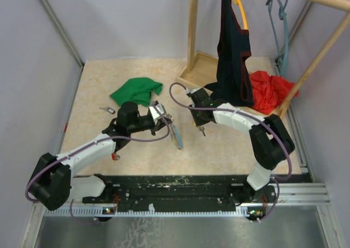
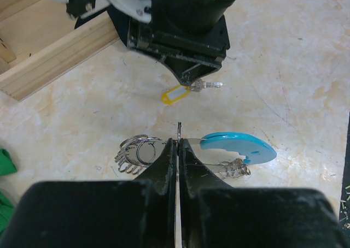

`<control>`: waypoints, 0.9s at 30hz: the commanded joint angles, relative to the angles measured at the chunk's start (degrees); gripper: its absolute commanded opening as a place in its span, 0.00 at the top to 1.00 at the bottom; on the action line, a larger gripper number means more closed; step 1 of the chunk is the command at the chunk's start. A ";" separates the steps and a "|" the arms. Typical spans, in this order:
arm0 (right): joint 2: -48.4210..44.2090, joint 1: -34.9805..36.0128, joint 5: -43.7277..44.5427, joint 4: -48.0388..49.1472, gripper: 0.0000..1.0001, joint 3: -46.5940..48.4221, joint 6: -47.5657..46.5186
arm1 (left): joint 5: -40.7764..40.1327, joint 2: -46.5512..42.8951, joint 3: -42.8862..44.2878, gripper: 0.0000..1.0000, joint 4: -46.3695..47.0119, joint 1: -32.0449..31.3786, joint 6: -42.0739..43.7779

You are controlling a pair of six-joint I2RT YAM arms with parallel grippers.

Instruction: Put the keys on the keyring

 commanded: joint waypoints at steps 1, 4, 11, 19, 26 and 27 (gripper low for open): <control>4.69 2.12 4.54 -3.60 0.75 4.59 -0.96 | 0.76 -1.29 0.95 1.00 -0.44 -0.22 -0.04; 6.77 3.07 6.86 -4.73 0.76 6.77 -1.06 | 0.79 -1.23 0.84 1.00 -0.28 -0.22 -0.03; 10.26 4.57 9.48 -6.34 0.78 9.85 -0.98 | 0.79 -1.23 0.74 1.00 -0.37 -0.22 0.12; 12.37 4.70 11.17 -7.42 0.82 10.79 -0.89 | 0.96 -1.29 0.67 1.00 -0.27 -0.22 0.13; 12.82 4.79 10.72 -7.32 0.85 10.83 -0.80 | 1.02 -1.28 0.67 1.00 -0.27 -0.22 0.04; 12.91 4.79 10.67 -7.45 0.85 10.86 -0.72 | 1.02 -1.24 0.67 1.00 -0.27 -0.22 0.04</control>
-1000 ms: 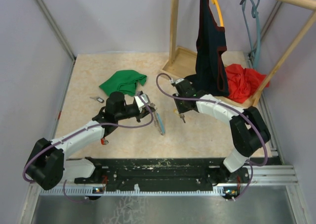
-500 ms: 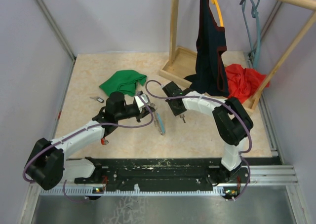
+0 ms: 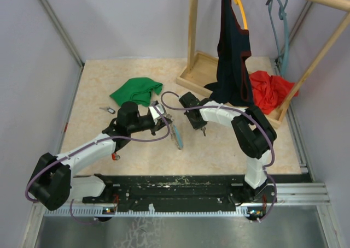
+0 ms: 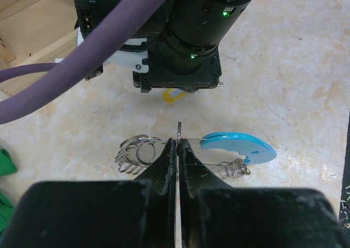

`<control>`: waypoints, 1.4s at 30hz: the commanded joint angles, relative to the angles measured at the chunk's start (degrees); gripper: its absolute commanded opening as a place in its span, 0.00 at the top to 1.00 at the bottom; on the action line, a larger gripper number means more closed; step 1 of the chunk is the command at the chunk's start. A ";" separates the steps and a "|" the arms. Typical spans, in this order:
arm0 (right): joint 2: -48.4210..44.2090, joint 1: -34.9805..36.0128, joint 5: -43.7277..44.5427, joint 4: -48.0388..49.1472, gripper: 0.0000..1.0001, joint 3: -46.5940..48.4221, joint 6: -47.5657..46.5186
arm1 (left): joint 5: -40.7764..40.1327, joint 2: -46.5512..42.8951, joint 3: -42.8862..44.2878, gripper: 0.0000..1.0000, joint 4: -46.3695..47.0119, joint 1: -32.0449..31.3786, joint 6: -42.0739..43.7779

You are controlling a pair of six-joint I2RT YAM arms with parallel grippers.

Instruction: Put the keys on the keyring

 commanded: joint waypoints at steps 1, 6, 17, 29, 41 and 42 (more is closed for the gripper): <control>0.11 0.72 1.02 0.21 0.85 2.99 0.18 | 1.03 -1.20 0.67 1.00 -0.25 -0.22 0.04; 0.05 0.87 0.83 -0.75 0.84 3.26 -0.19 | 1.32 -1.06 0.66 1.00 -0.25 -0.22 0.12; -0.23 0.90 2.51 -1.46 0.96 3.17 -0.50 | 1.70 -1.15 0.67 1.00 -0.25 -0.22 0.13; -12.34 0.58 -3.95 3.57 1.00 -0.81 -2.73 | 2.15 -1.95 1.30 1.00 -0.25 -0.26 -0.21; -33.23 -3.36 -27.86 33.53 1.00 -20.00 -10.71 | 3.57 -2.40 2.78 1.00 -1.43 -0.22 -0.53; -34.38 -3.59 -29.97 35.27 1.00 -21.15 -11.09 | 3.77 -2.23 3.05 1.00 -1.66 -0.22 -0.57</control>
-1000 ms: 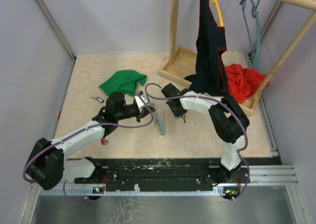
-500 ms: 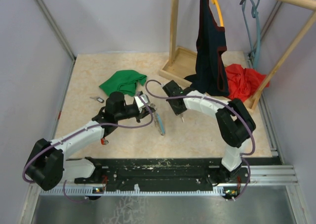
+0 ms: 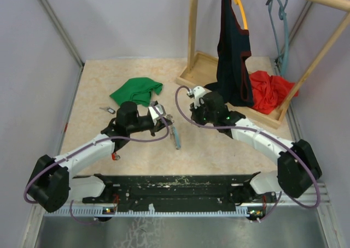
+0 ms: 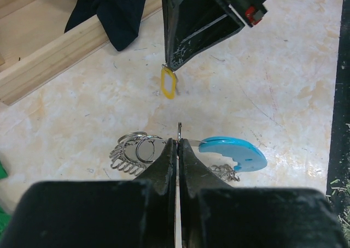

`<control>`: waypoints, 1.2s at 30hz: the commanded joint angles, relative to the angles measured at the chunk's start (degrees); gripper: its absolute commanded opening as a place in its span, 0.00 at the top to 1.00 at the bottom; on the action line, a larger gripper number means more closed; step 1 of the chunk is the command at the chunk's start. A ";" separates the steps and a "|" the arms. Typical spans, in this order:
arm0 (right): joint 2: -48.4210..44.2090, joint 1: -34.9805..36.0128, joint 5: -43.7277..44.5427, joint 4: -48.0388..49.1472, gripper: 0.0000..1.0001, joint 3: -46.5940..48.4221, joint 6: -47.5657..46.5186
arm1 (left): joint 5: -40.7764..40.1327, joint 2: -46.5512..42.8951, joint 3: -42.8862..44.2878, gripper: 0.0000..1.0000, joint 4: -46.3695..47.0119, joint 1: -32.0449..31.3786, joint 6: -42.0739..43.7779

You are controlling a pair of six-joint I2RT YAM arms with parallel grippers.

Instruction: Put the keys on the keyring

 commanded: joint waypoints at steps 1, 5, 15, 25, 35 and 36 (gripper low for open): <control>-6.24 -0.98 -11.91 15.66 1.00 -4.18 -3.99 | 2.05 -0.77 2.83 1.00 -0.22 -0.22 -0.09; -9.51 -4.24 -18.26 21.03 1.00 -6.63 -0.03 | 3.44 -0.09 3.68 1.00 -1.05 -0.24 0.08; -13.02 -9.06 -39.60 40.32 1.00 -14.74 -0.68 | 7.59 1.00 5.32 1.00 -2.97 -0.22 2.92; -12.92 -9.33 -50.88 36.48 1.00 -14.17 -11.78 | 12.16 1.87 7.79 1.00 -7.81 -0.22 8.96; -11.22 -8.73 -55.83 30.49 1.00 -12.82 -18.83 | 16.09 3.28 10.49 1.00 -13.09 -0.22 15.26; -10.78 -8.38 -55.45 29.07 1.00 -12.32 -19.78 | 16.19 3.62 11.00 1.00 -13.85 -0.22 15.58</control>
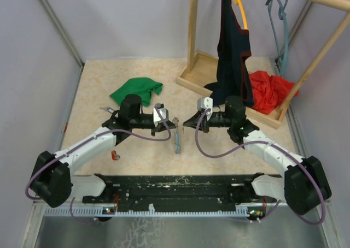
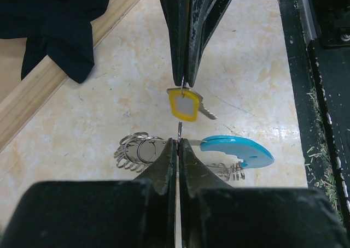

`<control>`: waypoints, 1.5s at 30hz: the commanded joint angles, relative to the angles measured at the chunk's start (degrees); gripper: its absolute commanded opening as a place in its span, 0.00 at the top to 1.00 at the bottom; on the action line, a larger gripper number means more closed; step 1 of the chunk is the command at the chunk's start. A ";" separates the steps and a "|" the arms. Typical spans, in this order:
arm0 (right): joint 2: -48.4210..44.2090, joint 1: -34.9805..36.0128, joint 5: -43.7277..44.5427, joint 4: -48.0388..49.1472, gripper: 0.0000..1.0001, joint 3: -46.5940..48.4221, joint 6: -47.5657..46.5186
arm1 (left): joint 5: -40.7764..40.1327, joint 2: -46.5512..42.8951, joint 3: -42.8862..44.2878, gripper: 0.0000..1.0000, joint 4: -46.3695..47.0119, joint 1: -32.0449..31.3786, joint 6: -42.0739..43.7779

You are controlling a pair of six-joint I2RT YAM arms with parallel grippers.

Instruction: Put the keys on the keyring

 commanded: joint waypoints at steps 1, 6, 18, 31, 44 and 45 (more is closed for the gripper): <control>1.50 0.83 -2.59 -3.91 1.00 3.86 -5.89 | 3.16 1.35 3.90 1.00 -3.05 -0.22 4.07; 1.88 2.21 -0.65 -4.57 1.00 4.02 -7.95 | 3.89 2.44 4.67 1.00 -4.23 -0.22 4.50; 0.96 3.47 1.28 -4.95 1.00 3.90 -10.41 | 4.40 2.87 5.14 1.00 -4.80 -0.22 4.73; 0.21 4.66 2.62 -5.74 1.00 3.96 -12.15 | 5.11 4.15 6.51 1.00 -6.17 -0.35 4.31; -2.10 4.88 5.07 -7.61 1.00 3.83 -12.50 | 4.64 4.42 6.94 1.00 -6.97 -0.48 4.28; -1.88 4.96 5.07 -7.94 1.00 3.98 -12.59 | 4.67 4.43 7.01 1.00 -6.97 -0.48 4.26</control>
